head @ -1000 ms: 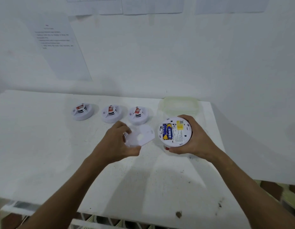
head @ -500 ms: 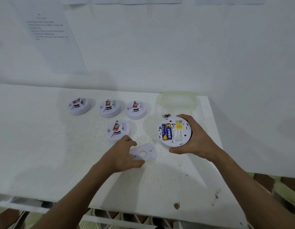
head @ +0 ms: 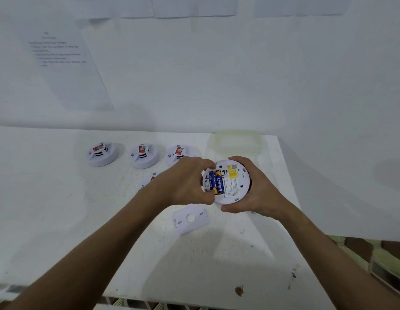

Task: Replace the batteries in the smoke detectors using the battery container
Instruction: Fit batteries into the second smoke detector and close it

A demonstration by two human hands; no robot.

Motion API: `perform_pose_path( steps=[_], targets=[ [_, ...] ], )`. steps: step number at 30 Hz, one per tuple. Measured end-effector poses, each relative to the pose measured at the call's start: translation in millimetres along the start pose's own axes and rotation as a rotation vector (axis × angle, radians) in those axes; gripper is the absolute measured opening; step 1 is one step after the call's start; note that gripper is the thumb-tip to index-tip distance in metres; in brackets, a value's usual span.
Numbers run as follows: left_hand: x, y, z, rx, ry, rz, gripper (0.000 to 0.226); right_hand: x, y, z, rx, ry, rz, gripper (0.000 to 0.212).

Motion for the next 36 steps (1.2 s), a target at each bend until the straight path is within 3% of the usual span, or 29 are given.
perform_pose_path(
  steps=[10, 17, 22, 25, 33, 36],
  targets=[
    [12.6, 5.1, 2.4, 0.033, -0.029, 0.018, 0.058, 4.6, -1.2, -1.1, -0.027, 0.008, -0.02, 0.088],
    [16.4, 24.7, 10.1, 0.231, -0.033, 0.124, 0.052, 1.9, 4.8, -9.3, -0.043, 0.011, 0.0, 0.089],
    [17.2, 36.8, 7.7, 0.305, 0.087, 0.233, 0.045, -0.9, 5.0, -27.2, -0.022, 0.105, 0.026, 0.087],
    [17.6, 43.6, 12.6, 0.394, 0.163, 0.299, 0.054, -3.6, 8.3, -41.1, 0.01, 0.152, 0.045, 0.089],
    [39.6, 45.2, 5.2, -0.07, 0.147, 0.17, 0.028, -5.7, 10.9, -64.3, -0.012, 0.192, 0.059, 0.092],
    [46.7, 47.4, -4.6, -0.126, 0.215, 0.133, 0.024, -5.7, 14.9, -74.5, -0.014, 0.213, 0.067, 0.09]
  ],
)
Point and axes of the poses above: each hand's wrist, its own x-axis towards the middle knuckle, its own z-axis out of the palm, y = z × x, the point moved 9 cm from there along x, towards the middle knuckle, and after that the axes turned 5 degrees about -z, right-handed, at the moved point
